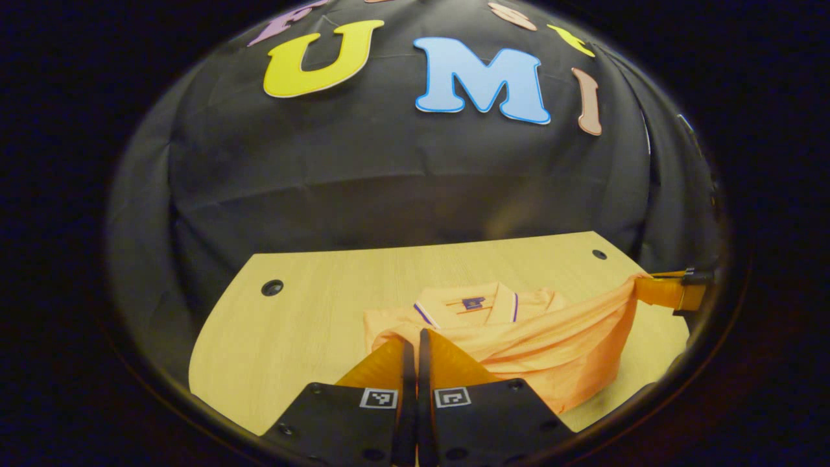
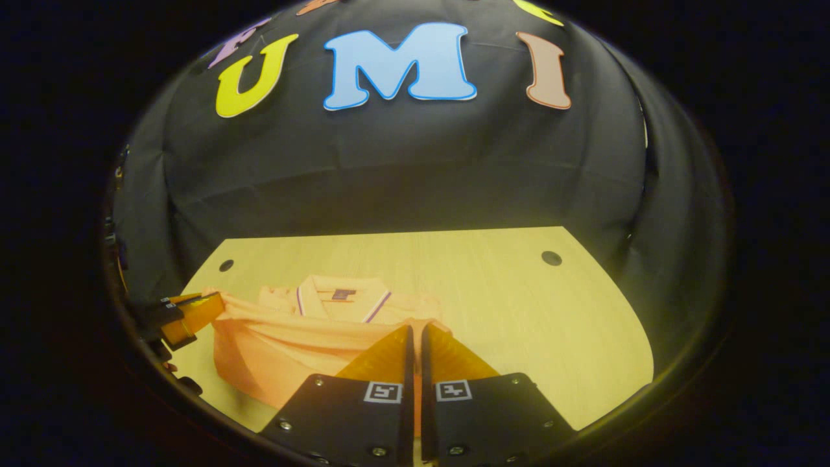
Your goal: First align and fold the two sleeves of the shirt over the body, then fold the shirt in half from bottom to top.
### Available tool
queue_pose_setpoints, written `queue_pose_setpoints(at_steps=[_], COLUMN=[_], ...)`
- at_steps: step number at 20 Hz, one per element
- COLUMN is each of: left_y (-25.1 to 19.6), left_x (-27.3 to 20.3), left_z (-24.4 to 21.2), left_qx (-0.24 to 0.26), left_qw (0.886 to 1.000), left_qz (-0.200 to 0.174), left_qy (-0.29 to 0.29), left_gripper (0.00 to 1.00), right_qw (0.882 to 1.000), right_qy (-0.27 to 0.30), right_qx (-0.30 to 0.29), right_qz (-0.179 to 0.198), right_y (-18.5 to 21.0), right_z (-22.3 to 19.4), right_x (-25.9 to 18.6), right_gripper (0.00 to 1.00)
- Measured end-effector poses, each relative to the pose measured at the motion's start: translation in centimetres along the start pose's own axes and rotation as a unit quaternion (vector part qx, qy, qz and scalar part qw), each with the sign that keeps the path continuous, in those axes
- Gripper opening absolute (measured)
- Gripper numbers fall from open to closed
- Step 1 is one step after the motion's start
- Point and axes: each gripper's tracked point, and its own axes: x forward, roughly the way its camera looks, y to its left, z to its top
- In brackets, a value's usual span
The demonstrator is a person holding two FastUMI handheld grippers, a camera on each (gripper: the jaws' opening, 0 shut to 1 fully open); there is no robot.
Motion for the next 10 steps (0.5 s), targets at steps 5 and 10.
queue_pose_setpoints(at_steps=[5,10], left_y=[0.8,1.6], left_x=[4.1,7.1], left_z=[1.0,1.2], left_qx=[0.008,0.0], left_qw=[1.0,1.0], left_qz=[0.005,0.011], left_qy=[-0.013,-0.025], left_gripper=[0.06,0.06], right_qw=[1.0,1.0], right_qy=[0.0,0.007], right_qx=[-0.009,-0.013], right_qz=[-0.009,-0.017], right_y=[0.4,0.6], right_z=[1.3,1.8], right_x=[4.0,7.2], right_gripper=[0.05,0.05])
